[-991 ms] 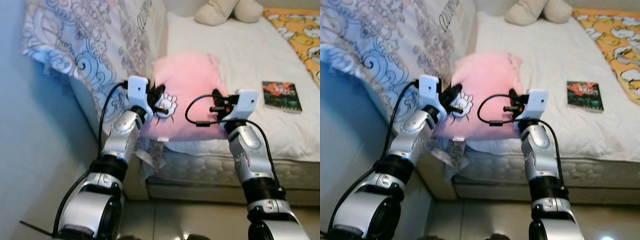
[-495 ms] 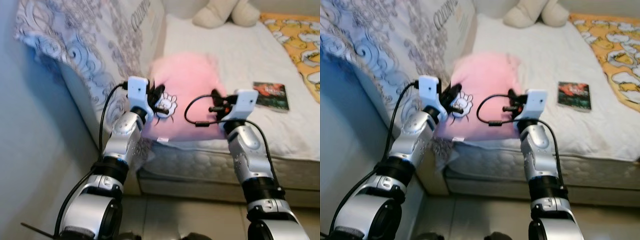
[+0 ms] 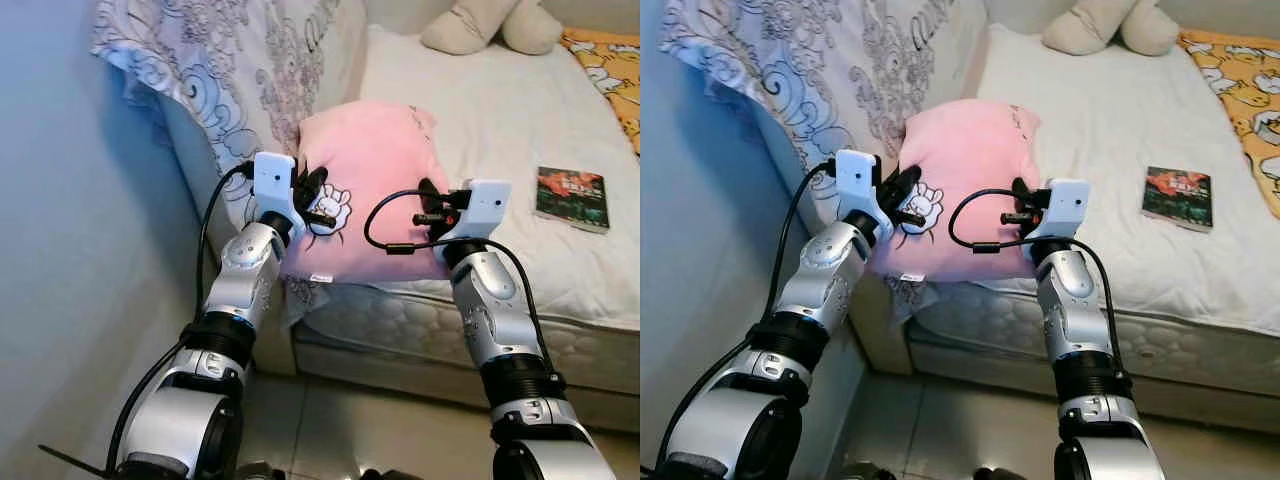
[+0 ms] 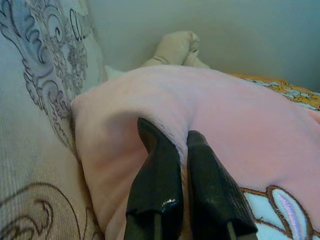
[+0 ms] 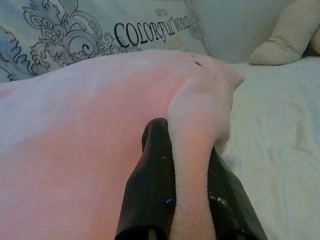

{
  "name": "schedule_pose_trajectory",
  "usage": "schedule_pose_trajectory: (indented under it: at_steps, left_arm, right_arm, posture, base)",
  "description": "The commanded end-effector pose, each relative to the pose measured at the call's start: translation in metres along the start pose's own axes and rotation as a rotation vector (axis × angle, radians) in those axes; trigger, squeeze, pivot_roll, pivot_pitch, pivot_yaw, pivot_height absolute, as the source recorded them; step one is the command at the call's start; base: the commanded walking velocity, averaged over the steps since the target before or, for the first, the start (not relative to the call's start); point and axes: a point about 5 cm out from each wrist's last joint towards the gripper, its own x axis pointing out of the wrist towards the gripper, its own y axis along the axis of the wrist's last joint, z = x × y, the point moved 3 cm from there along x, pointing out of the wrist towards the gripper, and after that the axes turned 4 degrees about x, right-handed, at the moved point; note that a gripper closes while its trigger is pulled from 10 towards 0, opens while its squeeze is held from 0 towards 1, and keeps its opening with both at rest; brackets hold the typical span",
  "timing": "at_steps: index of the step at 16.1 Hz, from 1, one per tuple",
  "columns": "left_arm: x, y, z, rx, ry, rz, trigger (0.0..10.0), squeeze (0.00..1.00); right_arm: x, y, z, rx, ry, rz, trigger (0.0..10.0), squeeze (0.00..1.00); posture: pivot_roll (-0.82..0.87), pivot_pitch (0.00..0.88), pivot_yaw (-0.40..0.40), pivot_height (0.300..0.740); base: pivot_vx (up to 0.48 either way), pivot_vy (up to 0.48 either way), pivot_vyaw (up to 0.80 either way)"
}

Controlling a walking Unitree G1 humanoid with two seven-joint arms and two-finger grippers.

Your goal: Clean up the room

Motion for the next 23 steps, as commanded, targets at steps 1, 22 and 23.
schedule_pose_trajectory:
  at_steps: [1, 22, 23]
  left_arm:
    - [0.003, 0.019, 0.002, 0.032, -0.012, 0.073, 10.0, 0.0]
    - [0.044, 0.04, 0.017, -0.11, 0.102, 0.014, 10.0, 0.0]
    - [0.045, 0.043, 0.022, -0.089, 0.074, 0.032, 10.0, 0.0]
  right_arm:
    - [0.003, 0.018, 0.005, -0.025, -0.028, 0.073, 10.0, 0.0]
    - [0.025, 0.032, 0.016, -0.069, -0.028, 0.04, 10.0, 0.0]
    - [0.023, 0.03, 0.018, -0.064, -0.036, 0.04, 10.0, 0.0]
  posture:
    - [-0.11, 0.0, 0.037, 0.74]
    - [-0.11, 0.0, 0.031, 0.74]
    - [-0.11, 0.0, 0.031, 0.74]
  base:
    - [0.48, 0.0, 0.0]
    - [0.274, 0.0, 0.0]
    - [0.48, 0.0, 0.0]
